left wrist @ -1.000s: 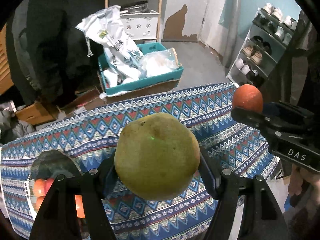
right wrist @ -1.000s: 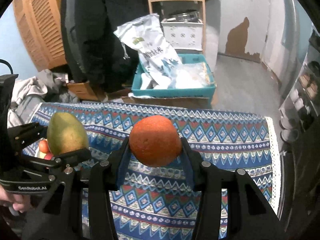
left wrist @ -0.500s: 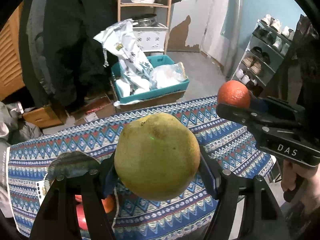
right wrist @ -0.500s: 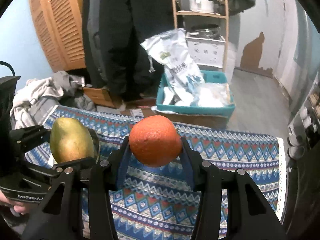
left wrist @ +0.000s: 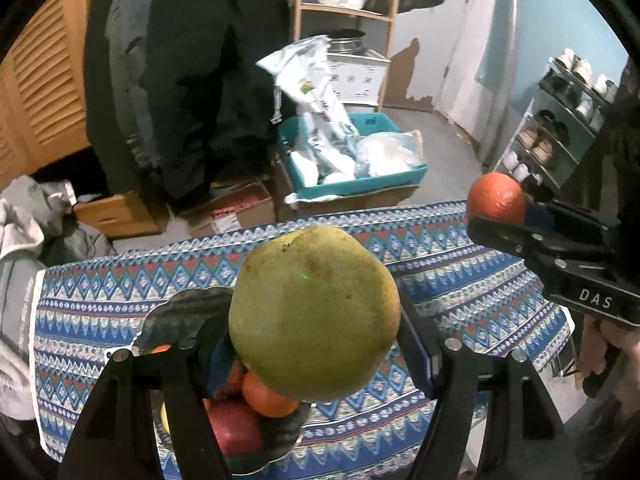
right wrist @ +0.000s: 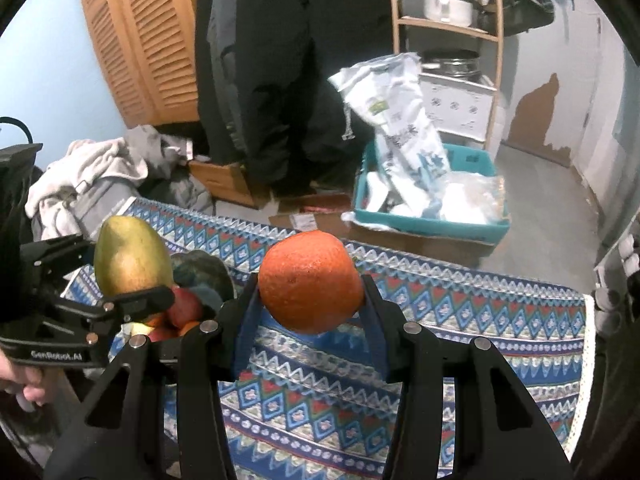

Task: Organize fruits
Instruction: 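Carry the pear and tangerine over the glass bowl with both tools, then lower the pear and tangerine into the glass bowl and open both tools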

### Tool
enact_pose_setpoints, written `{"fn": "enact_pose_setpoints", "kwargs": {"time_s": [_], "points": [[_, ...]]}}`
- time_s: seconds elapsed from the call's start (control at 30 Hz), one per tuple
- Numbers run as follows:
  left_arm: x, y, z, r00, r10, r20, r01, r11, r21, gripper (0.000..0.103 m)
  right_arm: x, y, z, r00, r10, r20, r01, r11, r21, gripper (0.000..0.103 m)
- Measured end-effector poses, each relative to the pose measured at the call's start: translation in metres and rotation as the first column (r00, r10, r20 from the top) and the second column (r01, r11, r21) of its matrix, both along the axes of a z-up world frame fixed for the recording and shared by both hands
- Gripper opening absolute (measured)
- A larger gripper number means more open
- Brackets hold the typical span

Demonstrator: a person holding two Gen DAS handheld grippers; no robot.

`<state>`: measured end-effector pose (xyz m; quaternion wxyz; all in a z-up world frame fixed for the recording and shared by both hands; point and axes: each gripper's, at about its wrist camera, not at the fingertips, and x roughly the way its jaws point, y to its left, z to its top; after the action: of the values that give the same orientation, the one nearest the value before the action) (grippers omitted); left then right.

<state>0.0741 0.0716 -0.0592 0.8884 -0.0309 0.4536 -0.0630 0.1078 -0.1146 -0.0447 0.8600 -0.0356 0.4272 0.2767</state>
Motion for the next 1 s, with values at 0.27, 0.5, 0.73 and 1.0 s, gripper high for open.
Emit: {"fn": "enact_pose_setpoints", "kwargs": {"time_s": [0.27,0.5,0.73,1.0], "points": [[0.005,0.049,-0.020,0.996,0.078,-0.043,-0.078,0.997,-0.010,0.072,0.009,0.038,-0.016,0.998,0.042,-0.048,-0.042,0.999,0.006,0.047],[0.014,0.085,-0.046,0.985,0.142,-0.096,-0.143,0.990,-0.013,0.072,0.014,0.076,-0.032,0.992,0.092,-0.085,-0.093,0.996,-0.004,0.047],[0.027,0.113,-0.083,0.964,0.191,-0.183,-0.202,0.978,-0.045,0.072,0.018,0.113,-0.053,0.984,0.136,-0.113,-0.139,0.990,-0.020,0.047],[0.037,0.130,-0.111,0.947,0.205,-0.245,-0.229,0.971,-0.074,0.072,0.020,0.144,-0.078,0.971,0.175,-0.163,-0.181,0.983,-0.022,0.047]]}}
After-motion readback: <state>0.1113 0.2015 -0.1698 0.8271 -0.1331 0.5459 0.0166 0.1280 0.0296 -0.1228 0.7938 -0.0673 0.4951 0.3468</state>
